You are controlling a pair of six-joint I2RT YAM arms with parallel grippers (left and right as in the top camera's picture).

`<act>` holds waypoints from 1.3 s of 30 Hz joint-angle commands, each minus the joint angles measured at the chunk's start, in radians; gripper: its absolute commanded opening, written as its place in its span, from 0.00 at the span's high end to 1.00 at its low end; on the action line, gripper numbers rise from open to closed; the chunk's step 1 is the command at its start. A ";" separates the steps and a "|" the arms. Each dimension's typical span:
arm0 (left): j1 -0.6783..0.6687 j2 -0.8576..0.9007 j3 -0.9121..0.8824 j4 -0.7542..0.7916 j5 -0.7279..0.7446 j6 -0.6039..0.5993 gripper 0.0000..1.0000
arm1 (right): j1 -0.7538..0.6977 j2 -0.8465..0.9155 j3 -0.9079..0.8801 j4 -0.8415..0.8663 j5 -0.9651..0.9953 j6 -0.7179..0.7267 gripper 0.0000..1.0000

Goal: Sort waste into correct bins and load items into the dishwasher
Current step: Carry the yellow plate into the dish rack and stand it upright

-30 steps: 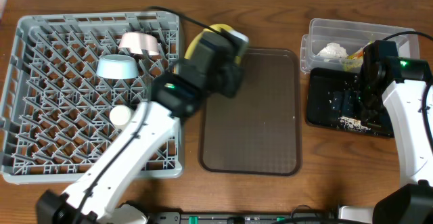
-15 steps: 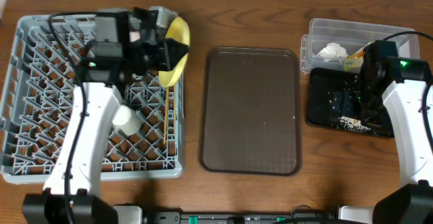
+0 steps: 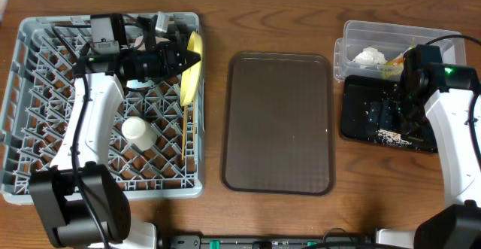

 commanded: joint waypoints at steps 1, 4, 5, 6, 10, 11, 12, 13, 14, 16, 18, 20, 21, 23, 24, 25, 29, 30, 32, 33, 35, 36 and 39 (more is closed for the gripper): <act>0.020 0.013 -0.006 -0.023 -0.016 -0.013 0.93 | -0.020 -0.014 0.005 0.000 0.006 -0.003 0.01; 0.026 0.013 -0.006 -0.068 -0.125 -0.013 0.71 | -0.020 -0.014 0.005 -0.001 0.006 -0.003 0.01; 0.026 0.013 -0.006 -0.085 -0.155 -0.013 0.59 | -0.020 -0.014 0.005 -0.001 0.006 -0.003 0.01; 0.026 0.013 -0.006 -0.098 -0.172 -0.013 0.51 | -0.020 -0.014 0.005 -0.002 0.006 -0.003 0.01; 0.026 0.008 -0.006 -0.112 -0.174 -0.013 0.31 | -0.020 -0.014 0.005 0.000 0.006 -0.003 0.01; 0.026 0.003 -0.006 -0.112 -0.174 -0.013 0.29 | -0.020 -0.014 0.005 0.000 0.006 -0.003 0.01; 0.026 -0.004 -0.006 -0.111 -0.175 -0.013 0.27 | -0.020 -0.014 0.005 0.000 0.006 -0.003 0.01; 0.026 -0.013 -0.006 -0.109 -0.175 -0.013 0.25 | -0.020 -0.014 0.005 0.000 0.006 -0.003 0.01; 0.027 -0.023 -0.005 -0.106 -0.179 -0.013 0.24 | -0.020 -0.014 0.005 0.005 0.006 -0.003 0.01; 0.027 -0.052 -0.005 -0.101 -0.238 -0.013 0.21 | -0.020 -0.014 0.005 0.023 -0.014 -0.003 0.01; 0.026 -0.087 -0.005 -0.103 -0.339 -0.012 0.20 | -0.018 -0.014 0.005 0.051 -0.057 -0.004 0.01; 0.026 -0.127 -0.005 -0.105 -0.451 -0.013 0.19 | -0.017 -0.014 0.005 0.095 -0.125 -0.029 0.01; 0.026 -0.147 -0.005 -0.105 -0.500 -0.013 0.18 | -0.017 -0.014 0.005 0.124 -0.164 -0.049 0.01; 0.026 -0.187 -0.005 -0.105 -0.583 -0.013 0.18 | -0.017 -0.014 0.005 0.203 -0.246 -0.098 0.01; 0.026 -0.207 -0.005 -0.106 -0.629 -0.013 0.18 | -0.017 -0.014 0.005 0.248 -0.281 -0.122 0.01; 0.026 -0.223 -0.005 -0.108 -0.669 -0.013 0.17 | -0.016 -0.014 0.005 0.297 -0.312 -0.150 0.01; 0.024 -0.263 -0.005 -0.158 -0.879 -0.028 0.13 | 0.017 -0.014 0.005 0.496 -0.334 -0.241 0.01; 0.024 -0.267 -0.006 -0.195 -0.937 -0.049 0.13 | 0.026 -0.014 0.005 0.528 -0.334 -0.244 0.01; 0.024 -0.268 -0.005 -0.268 -0.988 -0.059 0.12 | 0.041 -0.014 0.005 0.563 -0.335 -0.243 0.01; 0.024 -0.268 -0.006 -0.320 -1.007 -0.058 0.12 | 0.044 -0.014 0.005 0.564 -0.335 -0.242 0.01; 0.025 -0.267 -0.006 -0.423 -1.039 -0.058 0.12 | 0.045 -0.014 0.005 0.543 -0.318 -0.204 0.01; 0.025 -0.266 -0.006 -0.459 -1.055 -0.058 0.12 | 0.044 -0.014 0.005 0.524 -0.291 -0.163 0.01; 0.024 -0.269 -0.006 -0.564 -1.086 -0.058 0.12 | 0.039 -0.016 0.004 0.455 -0.226 -0.079 0.01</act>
